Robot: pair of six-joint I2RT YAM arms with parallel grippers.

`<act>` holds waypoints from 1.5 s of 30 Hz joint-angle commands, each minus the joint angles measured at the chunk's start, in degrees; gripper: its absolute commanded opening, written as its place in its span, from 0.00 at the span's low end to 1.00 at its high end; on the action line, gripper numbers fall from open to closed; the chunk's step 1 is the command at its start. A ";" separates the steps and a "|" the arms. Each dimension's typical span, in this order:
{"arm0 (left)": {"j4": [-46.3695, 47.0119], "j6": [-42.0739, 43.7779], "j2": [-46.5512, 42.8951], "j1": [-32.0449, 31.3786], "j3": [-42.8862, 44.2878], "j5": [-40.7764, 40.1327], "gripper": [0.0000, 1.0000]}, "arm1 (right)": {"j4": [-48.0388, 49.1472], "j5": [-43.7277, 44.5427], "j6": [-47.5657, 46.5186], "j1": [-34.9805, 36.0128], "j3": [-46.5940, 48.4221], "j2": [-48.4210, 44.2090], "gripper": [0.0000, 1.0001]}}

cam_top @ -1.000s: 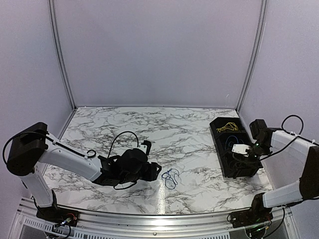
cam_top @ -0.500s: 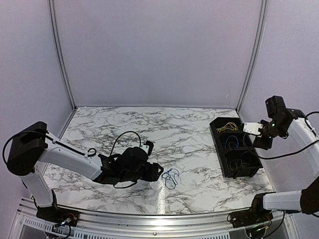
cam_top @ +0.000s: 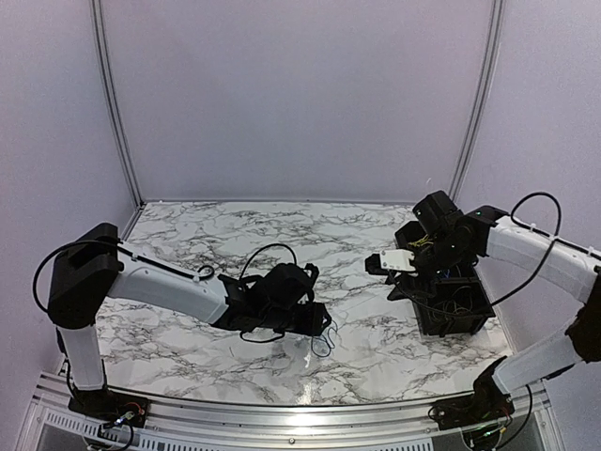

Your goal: Untangle the cables

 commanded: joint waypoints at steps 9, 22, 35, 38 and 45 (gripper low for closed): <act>-17.30 2.58 7.46 2.30 11.97 2.09 0.40 | 8.01 -6.37 12.23 0.80 1.72 6.79 0.39; -13.30 9.66 -1.05 2.65 10.17 4.58 0.04 | 10.42 -11.26 30.93 0.39 8.55 11.00 0.51; 1.01 9.28 -8.74 2.65 3.32 4.58 0.00 | 9.80 -26.17 40.88 0.38 11.26 16.01 0.68; 2.19 9.13 -9.28 2.65 2.66 6.30 0.00 | 10.02 -26.01 39.84 0.53 10.40 16.14 0.69; 2.67 8.79 -9.13 2.65 2.96 8.23 0.00 | 10.54 -25.48 35.20 1.62 7.73 16.64 0.69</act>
